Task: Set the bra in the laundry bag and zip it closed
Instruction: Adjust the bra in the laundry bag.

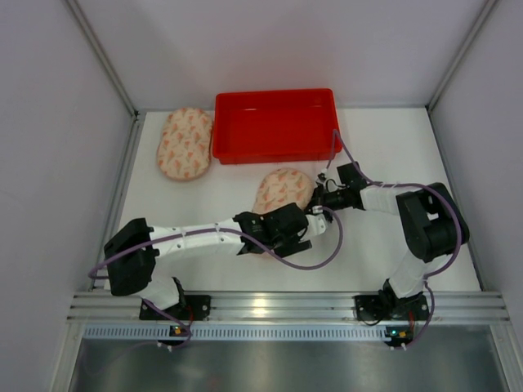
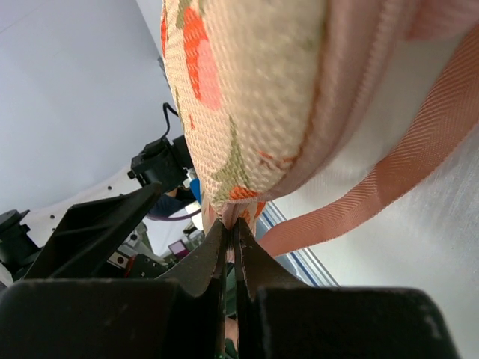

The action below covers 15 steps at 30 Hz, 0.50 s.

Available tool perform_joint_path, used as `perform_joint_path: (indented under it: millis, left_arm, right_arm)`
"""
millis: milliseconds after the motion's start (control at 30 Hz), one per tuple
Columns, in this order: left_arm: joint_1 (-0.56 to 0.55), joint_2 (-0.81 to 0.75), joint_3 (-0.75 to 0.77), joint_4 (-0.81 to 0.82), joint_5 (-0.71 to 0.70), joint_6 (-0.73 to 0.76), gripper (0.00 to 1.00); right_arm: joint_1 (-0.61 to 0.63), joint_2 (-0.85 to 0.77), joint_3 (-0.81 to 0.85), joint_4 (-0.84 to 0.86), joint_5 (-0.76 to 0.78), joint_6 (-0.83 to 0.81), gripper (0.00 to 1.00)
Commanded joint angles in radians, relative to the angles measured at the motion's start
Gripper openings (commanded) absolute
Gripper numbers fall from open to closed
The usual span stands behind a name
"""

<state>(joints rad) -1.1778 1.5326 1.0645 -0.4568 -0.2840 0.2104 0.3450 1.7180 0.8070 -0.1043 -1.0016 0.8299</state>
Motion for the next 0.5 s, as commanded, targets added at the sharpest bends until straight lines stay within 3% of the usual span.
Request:
perform_joint_path:
  millis: [0,233,467]
  left_arm:
    - [0.009,-0.012,-0.031,0.076,-0.092,0.024,0.8]
    - [0.009,-0.038,-0.126,0.144,-0.182,0.072,0.81]
    - [0.009,-0.164,-0.195,0.175,-0.182,0.101,0.82]
  right_arm:
    - [0.02,-0.002,0.049,-0.012,-0.028,-0.021,0.0]
    - [0.019,0.012,0.044,-0.009,-0.055,-0.034,0.0]
    - [0.02,0.032,0.067,-0.047,-0.045,-0.081,0.0]
